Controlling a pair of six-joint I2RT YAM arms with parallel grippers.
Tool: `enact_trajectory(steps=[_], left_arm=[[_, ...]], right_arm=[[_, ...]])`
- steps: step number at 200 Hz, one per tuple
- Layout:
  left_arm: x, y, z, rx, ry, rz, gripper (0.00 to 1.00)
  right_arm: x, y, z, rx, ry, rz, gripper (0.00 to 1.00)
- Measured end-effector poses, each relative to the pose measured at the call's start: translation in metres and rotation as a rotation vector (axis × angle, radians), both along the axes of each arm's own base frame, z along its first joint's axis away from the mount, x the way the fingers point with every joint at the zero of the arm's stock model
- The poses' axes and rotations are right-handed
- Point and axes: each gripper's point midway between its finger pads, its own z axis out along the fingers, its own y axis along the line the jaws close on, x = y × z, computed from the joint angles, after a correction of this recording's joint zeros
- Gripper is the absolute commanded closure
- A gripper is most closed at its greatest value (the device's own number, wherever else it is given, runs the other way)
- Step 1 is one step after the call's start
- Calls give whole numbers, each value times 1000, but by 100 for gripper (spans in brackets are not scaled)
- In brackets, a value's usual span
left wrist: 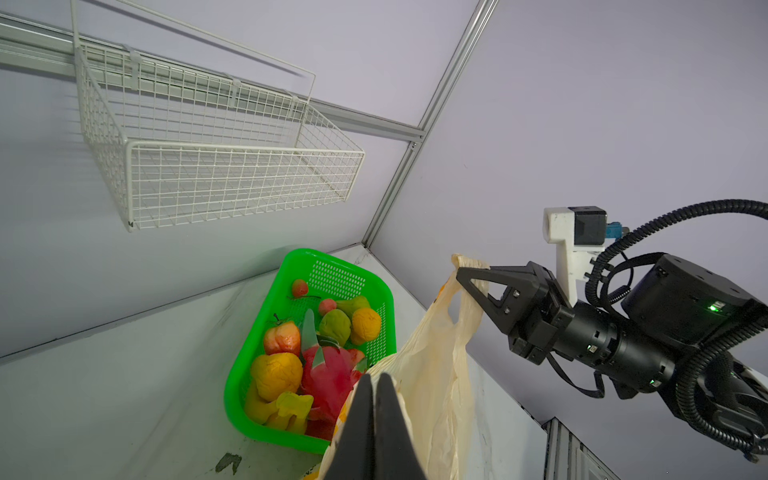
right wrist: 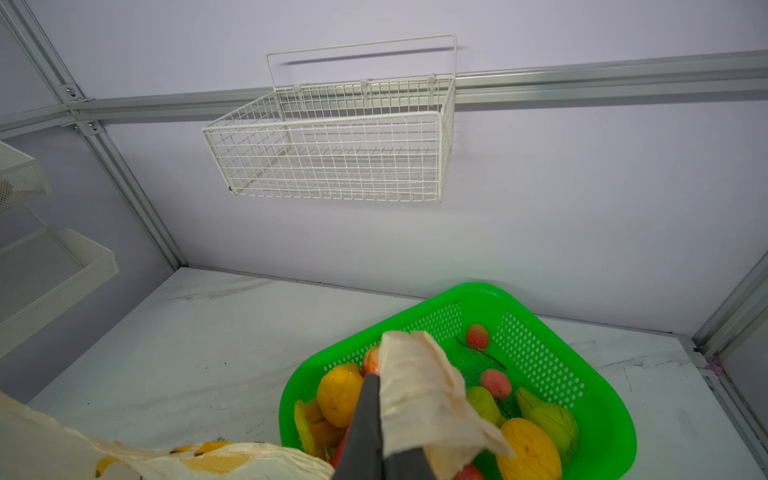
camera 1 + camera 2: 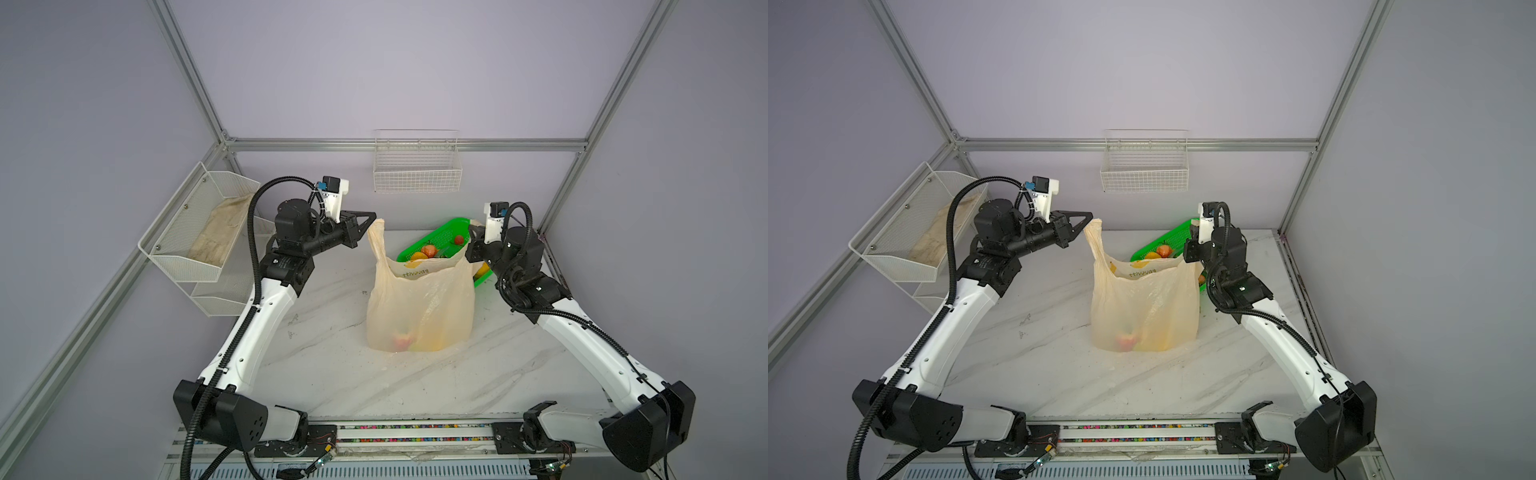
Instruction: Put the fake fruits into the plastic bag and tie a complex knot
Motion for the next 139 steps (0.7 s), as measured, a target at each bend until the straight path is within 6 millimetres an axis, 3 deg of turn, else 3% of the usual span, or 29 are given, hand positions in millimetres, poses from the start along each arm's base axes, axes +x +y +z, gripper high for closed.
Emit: enact_trajectory(steps=[32,42,57,92,139], left_arm=[[-14,0,-6,-24,4,-18,100],[-20,0,-8,-31,7,-24,100],[-28,-1,-9,-43,8,-35,100],[-44,-7,-8,-61,-5,-65,100],[-51,-8,0,-85,-22,-83,100]], right_arm=[[-5,4,-14,-8,40,31,72],[-8,5,-20,-24,56,48,53],[-16,11,-21,-23,71,98,39],[-44,20,7,5,26,207,32],[-80,16,89,55,-143,251,30]])
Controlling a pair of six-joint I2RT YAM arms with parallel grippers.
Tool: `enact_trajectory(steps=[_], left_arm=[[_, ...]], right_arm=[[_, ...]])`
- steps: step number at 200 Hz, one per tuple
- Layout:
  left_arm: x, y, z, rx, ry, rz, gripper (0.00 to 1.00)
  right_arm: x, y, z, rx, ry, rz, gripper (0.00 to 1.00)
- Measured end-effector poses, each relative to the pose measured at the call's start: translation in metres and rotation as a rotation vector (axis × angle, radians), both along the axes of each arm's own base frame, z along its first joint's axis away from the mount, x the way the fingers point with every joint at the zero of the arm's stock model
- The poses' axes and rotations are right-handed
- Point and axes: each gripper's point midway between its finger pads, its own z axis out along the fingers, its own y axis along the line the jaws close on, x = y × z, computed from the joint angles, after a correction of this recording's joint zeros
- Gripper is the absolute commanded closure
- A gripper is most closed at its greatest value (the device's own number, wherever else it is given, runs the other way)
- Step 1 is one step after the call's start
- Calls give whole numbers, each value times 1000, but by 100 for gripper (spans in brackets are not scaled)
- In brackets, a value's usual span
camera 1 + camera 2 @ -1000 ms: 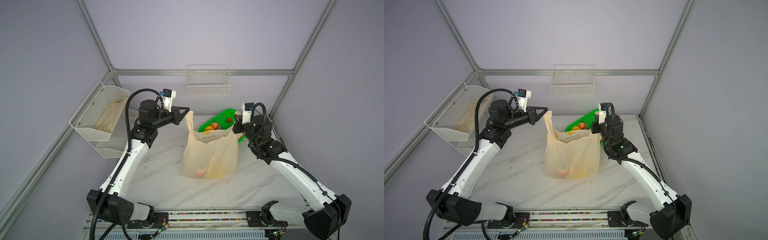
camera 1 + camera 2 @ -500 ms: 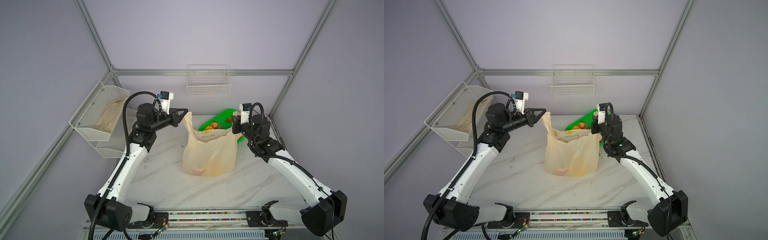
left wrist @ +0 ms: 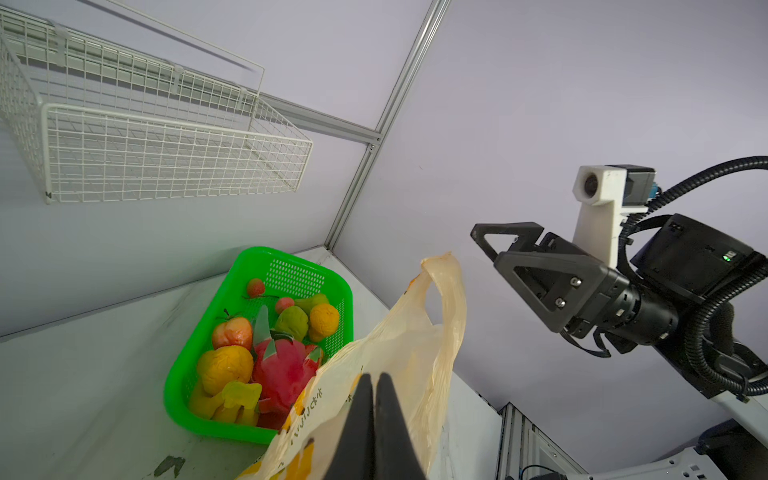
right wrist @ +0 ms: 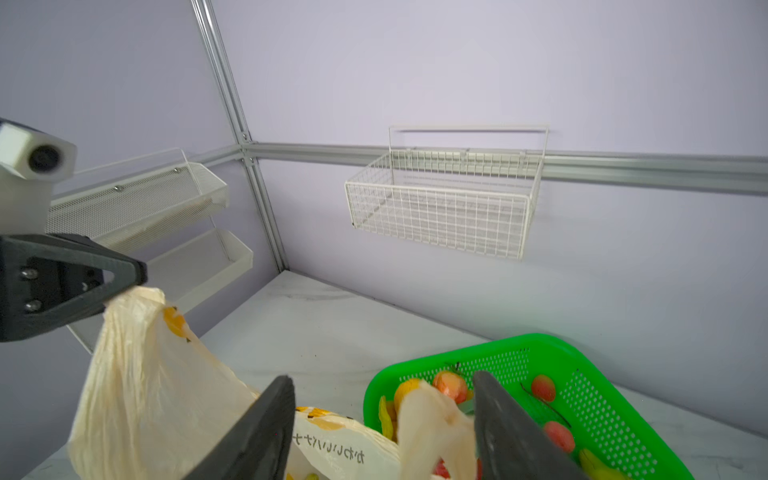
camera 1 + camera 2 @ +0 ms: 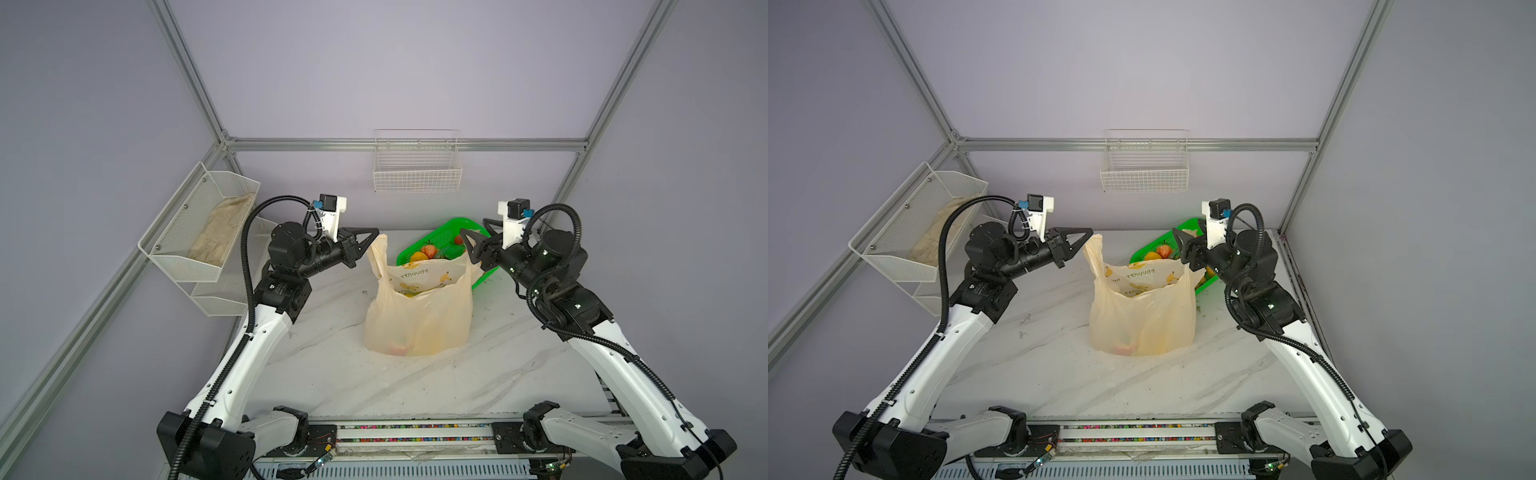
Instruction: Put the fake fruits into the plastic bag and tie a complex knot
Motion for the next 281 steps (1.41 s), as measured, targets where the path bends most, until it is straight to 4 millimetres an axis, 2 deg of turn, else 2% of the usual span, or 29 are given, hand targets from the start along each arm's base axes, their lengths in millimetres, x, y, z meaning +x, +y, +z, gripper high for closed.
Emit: enact_trajectory(steps=[21,49,64,76,90,109,145,179,208,246,281], left_arm=[[-2,0,3,-9,-1,-6,100],[-4,-1,4,-19,5,-14,100],[-5,-2,5,-22,7,-17,100],[-5,-3,5,-23,8,-20,100],[-6,-3,5,-24,9,-23,100],[-7,-4,5,-25,7,-30,100],[-9,-5,6,-26,7,-39,100],[-13,-5,9,-36,14,-51,100],[-17,-5,12,-42,10,-60,100],[-20,-5,17,-59,11,-65,100],[-21,-3,19,-73,22,-57,100]], right_arm=[[-5,1,20,15,-40,7,29],[-7,12,20,5,-38,53,29],[-16,33,15,-9,-32,139,26],[-31,61,11,-20,-34,243,22],[-48,95,2,-38,-34,369,12],[-61,130,-14,-52,-28,507,8],[-51,164,-61,-72,9,624,6],[-38,194,-95,-88,24,718,8],[-29,210,-116,-87,19,767,22],[-19,220,-139,-42,11,810,51],[-22,218,-165,-4,36,835,77]])
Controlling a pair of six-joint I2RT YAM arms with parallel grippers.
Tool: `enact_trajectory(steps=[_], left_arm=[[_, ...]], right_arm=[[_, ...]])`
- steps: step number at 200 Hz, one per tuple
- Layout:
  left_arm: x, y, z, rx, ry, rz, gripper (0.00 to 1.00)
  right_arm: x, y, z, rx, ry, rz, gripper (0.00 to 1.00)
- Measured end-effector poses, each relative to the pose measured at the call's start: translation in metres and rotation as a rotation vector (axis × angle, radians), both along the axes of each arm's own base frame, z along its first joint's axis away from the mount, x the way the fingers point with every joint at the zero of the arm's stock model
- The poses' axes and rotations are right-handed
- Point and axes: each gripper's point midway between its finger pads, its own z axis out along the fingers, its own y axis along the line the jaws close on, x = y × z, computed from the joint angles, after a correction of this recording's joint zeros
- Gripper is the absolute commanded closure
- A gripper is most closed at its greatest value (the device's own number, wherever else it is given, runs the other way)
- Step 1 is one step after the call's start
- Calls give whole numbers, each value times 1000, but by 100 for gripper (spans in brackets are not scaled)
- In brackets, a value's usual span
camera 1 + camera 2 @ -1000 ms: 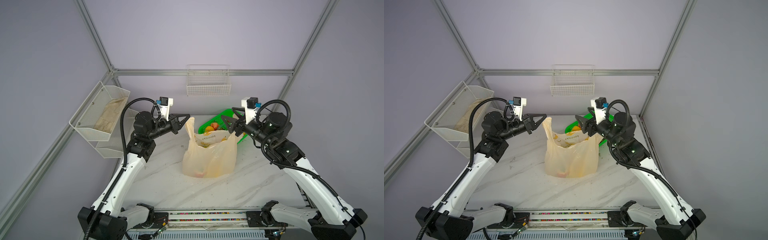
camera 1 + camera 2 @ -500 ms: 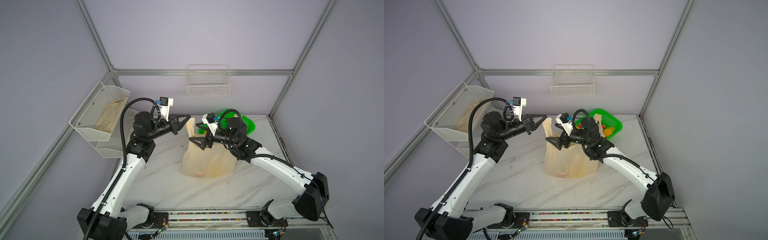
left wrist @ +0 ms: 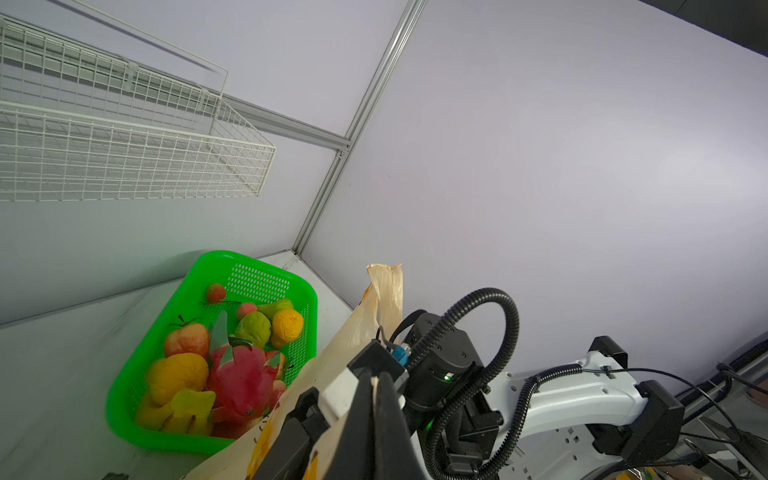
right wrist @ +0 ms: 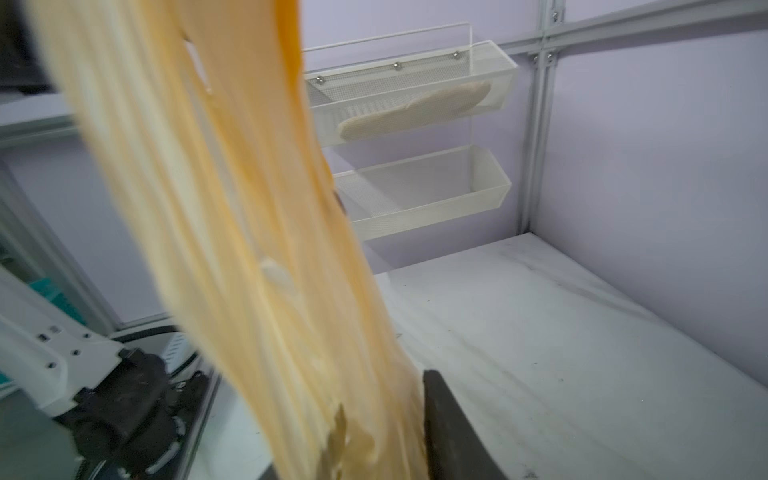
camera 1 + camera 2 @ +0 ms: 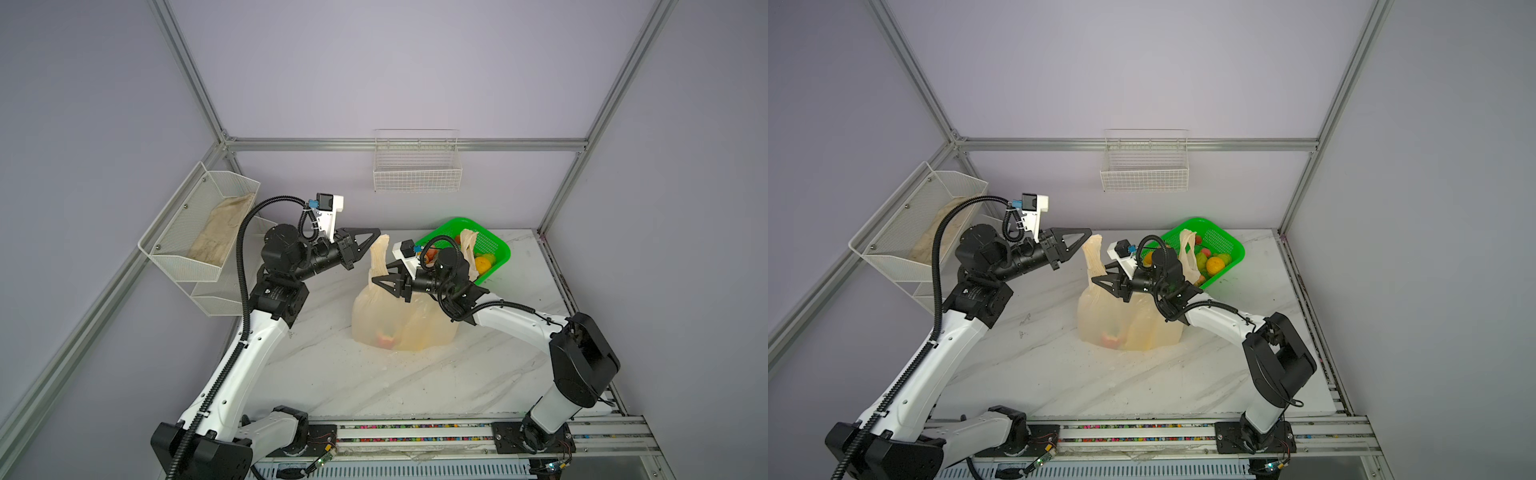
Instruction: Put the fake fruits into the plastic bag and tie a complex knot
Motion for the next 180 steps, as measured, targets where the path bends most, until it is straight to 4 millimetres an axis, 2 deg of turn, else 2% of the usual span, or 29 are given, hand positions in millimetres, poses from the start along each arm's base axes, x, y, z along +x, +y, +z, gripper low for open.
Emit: enact_trajectory(steps=[34,38,55,90,113,137,180], left_arm=[[4,2,-2,-6,12,21,100],[4,3,-3,-6,14,24,100],[7,4,-10,2,21,33,87],[7,7,-14,71,-50,55,53],[0,8,-15,137,-127,45,37],[-9,4,-16,188,-204,5,29],[-13,-1,-24,259,-287,-40,26]], right_arm=[[-2,-3,-3,26,-10,-3,100],[-3,-3,-5,26,-7,-3,100],[-4,-5,-11,24,2,-6,100],[-5,-10,-27,1,29,-13,100],[-2,-16,-31,-4,39,-25,100],[-2,-21,-26,4,33,-23,100],[-11,-23,-20,5,25,16,100]])
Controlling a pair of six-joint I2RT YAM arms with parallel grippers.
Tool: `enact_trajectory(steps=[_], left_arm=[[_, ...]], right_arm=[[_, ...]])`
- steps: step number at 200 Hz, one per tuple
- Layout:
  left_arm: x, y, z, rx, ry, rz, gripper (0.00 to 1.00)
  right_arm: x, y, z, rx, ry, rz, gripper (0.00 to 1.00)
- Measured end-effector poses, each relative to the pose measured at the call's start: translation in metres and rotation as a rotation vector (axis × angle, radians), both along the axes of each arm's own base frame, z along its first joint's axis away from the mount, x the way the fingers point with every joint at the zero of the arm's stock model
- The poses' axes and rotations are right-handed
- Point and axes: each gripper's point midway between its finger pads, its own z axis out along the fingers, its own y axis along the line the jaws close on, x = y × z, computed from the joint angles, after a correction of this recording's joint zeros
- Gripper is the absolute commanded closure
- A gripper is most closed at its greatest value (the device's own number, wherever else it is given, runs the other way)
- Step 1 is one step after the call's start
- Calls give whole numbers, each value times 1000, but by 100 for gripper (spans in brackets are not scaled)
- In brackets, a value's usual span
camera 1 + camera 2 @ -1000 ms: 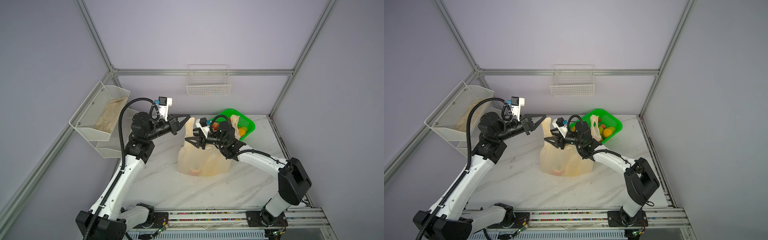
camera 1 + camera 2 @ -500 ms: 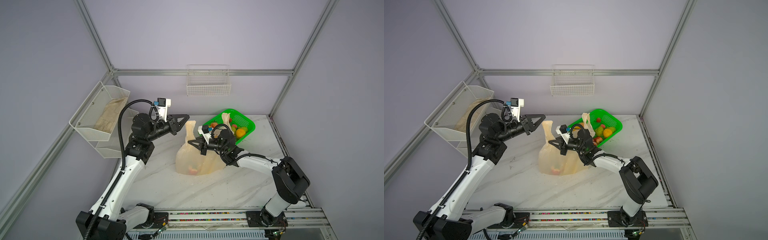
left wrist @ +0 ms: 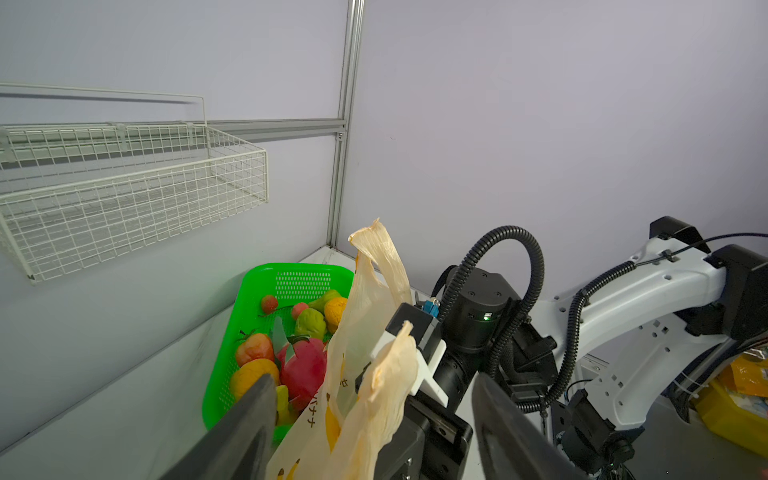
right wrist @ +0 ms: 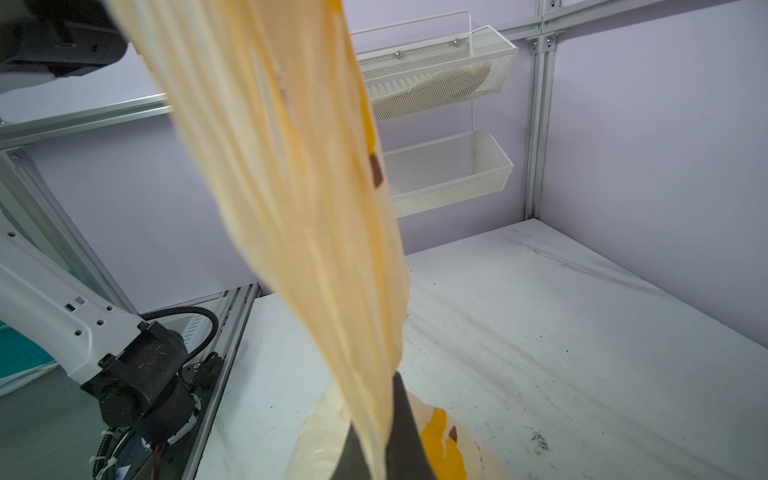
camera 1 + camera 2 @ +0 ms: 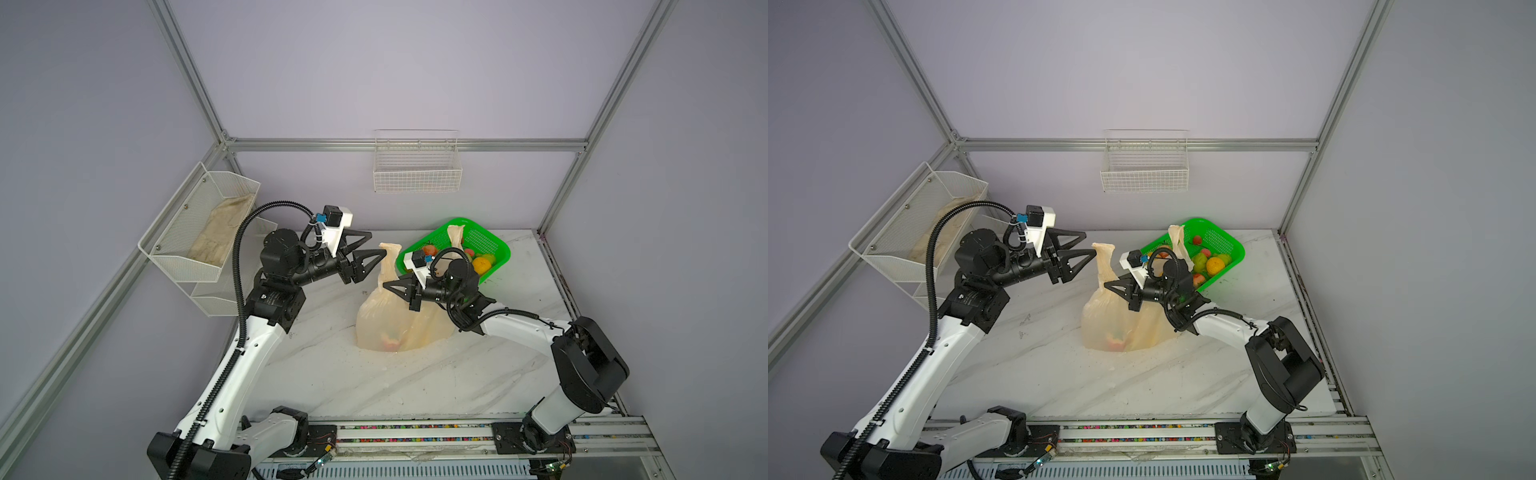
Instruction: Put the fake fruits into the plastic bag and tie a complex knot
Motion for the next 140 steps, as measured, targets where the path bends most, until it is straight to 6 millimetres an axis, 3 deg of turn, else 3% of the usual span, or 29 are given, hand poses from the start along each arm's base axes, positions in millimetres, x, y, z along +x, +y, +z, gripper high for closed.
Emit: enact_trajectory(steps=[24,62,89,109,126,140], left_arm=[[5,-7,-13,19,22,-44,29],[14,-17,-33,30,84,-96,46],[11,-24,-35,22,104,-133,62],[9,-29,-36,12,119,-159,82],[9,-30,-36,3,134,-160,93],[10,-30,-35,-11,157,-154,99]], right_arm=[[-5,1,-3,-11,8,26,100],[-8,1,-6,-19,17,50,100],[-10,1,-7,-26,23,59,100],[-9,2,-7,-31,30,58,100],[-6,1,-9,-39,36,38,100],[0,1,-11,-50,48,2,88]])
